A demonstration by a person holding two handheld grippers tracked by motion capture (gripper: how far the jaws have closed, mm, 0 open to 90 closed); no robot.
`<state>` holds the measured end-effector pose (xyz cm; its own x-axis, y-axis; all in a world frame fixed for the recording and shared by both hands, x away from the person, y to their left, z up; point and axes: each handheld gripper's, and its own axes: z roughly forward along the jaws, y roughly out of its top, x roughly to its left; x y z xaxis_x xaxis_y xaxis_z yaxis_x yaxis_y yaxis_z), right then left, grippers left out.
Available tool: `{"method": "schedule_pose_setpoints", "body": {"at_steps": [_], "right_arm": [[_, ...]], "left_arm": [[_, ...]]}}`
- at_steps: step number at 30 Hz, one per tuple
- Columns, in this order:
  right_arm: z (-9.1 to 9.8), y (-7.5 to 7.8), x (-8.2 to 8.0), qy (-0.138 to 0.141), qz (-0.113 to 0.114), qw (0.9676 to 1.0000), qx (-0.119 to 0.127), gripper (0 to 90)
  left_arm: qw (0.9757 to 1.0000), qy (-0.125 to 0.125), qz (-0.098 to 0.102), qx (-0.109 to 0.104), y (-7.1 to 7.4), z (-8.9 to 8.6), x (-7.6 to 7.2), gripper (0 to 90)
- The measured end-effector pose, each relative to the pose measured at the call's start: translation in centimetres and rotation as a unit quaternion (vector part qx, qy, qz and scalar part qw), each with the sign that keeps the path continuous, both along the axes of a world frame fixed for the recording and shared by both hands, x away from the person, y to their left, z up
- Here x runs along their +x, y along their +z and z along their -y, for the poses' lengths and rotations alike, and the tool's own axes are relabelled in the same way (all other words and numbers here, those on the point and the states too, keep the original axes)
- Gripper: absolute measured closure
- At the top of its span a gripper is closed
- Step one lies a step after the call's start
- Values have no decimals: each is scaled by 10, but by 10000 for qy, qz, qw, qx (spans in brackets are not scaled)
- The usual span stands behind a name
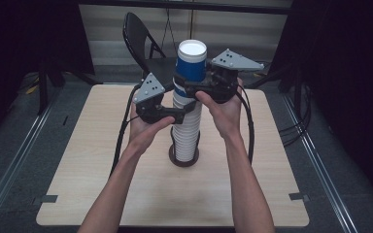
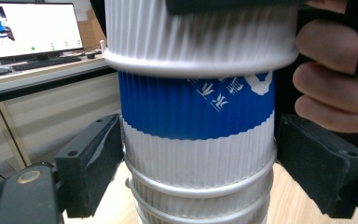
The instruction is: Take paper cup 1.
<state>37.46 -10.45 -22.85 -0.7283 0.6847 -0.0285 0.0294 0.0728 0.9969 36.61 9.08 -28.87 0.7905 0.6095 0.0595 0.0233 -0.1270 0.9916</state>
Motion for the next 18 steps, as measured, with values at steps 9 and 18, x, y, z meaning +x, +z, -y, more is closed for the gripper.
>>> {"method": "schedule_pose_setpoints", "body": {"at_steps": [9, 18], "right_arm": [[0, 6, 1, 15, 22, 10000, 83, 200], [2, 11, 1, 37, 71, 9997, 235, 202]], "left_arm": [[10000, 5, -37, -47, -4, -1, -1, 150], [9999, -21, -126, -59, -21, -4, -1, 150]]}}
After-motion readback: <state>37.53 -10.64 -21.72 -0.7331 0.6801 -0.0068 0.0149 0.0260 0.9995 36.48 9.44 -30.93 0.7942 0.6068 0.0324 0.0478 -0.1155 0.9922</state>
